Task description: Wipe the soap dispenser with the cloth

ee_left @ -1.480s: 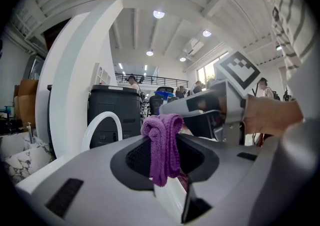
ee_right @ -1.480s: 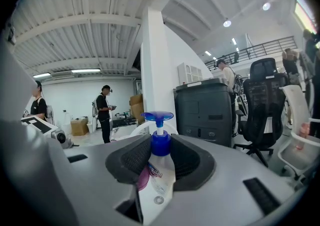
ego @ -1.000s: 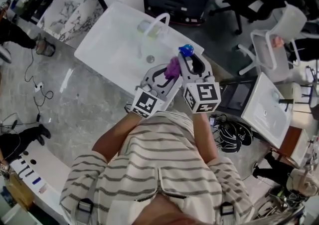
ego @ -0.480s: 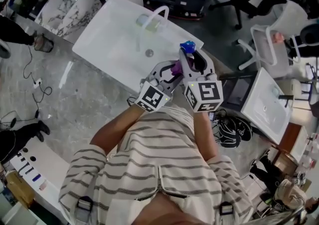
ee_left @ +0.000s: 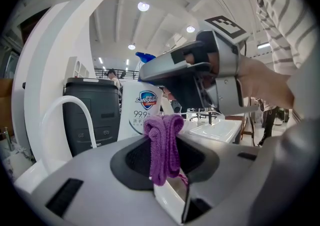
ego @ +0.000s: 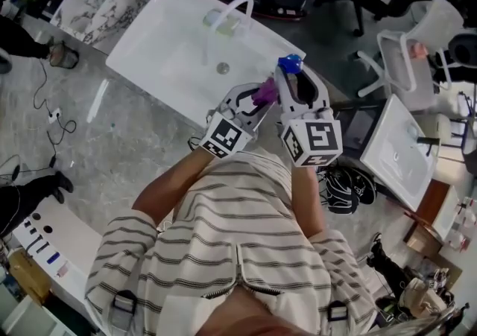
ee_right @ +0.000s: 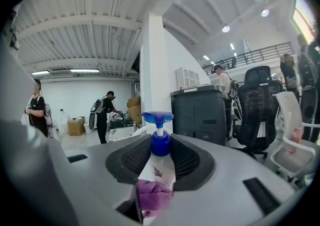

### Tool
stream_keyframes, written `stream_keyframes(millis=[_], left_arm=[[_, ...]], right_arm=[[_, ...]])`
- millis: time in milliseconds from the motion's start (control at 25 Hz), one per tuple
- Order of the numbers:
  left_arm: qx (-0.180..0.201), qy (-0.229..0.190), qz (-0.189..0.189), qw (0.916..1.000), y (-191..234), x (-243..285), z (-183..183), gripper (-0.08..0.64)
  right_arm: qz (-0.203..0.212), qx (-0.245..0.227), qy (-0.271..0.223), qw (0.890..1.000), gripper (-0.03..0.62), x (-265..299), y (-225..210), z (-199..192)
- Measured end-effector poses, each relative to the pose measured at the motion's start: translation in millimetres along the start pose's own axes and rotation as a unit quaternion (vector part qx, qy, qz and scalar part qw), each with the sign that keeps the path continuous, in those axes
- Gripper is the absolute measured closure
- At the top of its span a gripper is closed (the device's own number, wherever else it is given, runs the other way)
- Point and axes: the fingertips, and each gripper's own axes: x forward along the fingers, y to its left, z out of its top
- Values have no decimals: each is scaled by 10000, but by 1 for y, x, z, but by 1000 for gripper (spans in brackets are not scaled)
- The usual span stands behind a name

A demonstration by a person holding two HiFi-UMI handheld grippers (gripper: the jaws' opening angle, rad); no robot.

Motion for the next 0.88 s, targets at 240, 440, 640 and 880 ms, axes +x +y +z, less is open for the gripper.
stream_keyframes(millis=[240,440,640,880], left_arm=[[-89,34,97,9999,3,-8,-4,442],[-177,17,260,9995,9,-17,-6,440],[-176,-88,396,9990,19,-25,5,440],[-276,-309,483,9980,24,-29,23,440]], right_arm=[[-24,37,-22,10000,460,-7,-2,-1],[-54,62,-19,10000,460,-11,-6,-4],[-66,73,-6,10000,460,-13,-8,-6],[-82,90,9,9999,460,-15,-12,-11]])
